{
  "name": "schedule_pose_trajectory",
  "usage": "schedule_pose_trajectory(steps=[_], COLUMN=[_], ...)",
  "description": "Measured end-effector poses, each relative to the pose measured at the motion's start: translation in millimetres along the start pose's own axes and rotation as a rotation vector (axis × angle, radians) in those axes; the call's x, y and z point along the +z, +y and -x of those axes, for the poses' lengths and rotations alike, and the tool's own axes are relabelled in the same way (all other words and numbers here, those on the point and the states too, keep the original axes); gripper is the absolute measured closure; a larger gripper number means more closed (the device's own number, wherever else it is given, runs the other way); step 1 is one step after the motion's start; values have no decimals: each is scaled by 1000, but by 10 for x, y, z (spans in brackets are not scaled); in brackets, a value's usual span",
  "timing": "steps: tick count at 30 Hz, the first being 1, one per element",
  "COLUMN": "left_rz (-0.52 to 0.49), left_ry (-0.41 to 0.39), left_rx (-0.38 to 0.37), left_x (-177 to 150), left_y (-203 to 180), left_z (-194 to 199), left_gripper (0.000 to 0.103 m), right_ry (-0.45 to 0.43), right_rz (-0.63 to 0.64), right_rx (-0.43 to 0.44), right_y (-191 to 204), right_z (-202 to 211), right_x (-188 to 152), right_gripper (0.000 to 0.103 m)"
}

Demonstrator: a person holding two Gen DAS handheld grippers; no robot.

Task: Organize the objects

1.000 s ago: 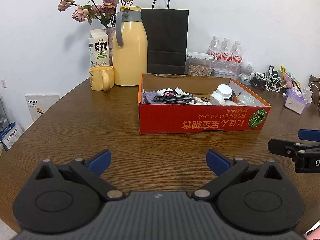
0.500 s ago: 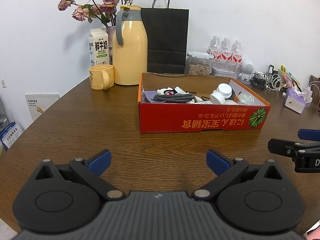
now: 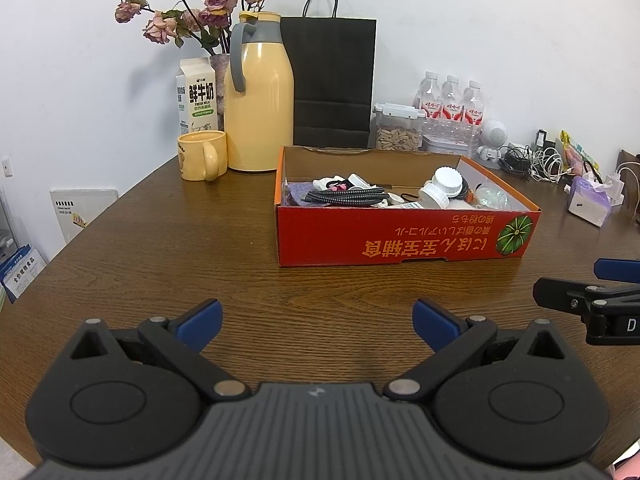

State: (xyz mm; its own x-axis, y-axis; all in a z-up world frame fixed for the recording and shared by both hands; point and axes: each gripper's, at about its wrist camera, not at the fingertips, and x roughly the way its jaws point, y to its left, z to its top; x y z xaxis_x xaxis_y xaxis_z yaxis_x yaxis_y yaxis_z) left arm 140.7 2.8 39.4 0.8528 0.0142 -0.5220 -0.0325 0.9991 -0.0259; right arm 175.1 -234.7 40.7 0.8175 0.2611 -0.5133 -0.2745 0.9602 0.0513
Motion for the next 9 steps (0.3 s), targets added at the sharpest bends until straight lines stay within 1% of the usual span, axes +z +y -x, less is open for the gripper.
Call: schedule_pose_trajectory(steps=[9], left_rz=[-1], left_ry=[5], left_rx=[-3], left_x=[-11], left_y=[-11], left_z=[-2], left_gripper=[0], right_ry=[1], right_rz=[0], right_rx=[0], right_y=[1], right_z=[0], right_x=[-6], right_gripper=[0])
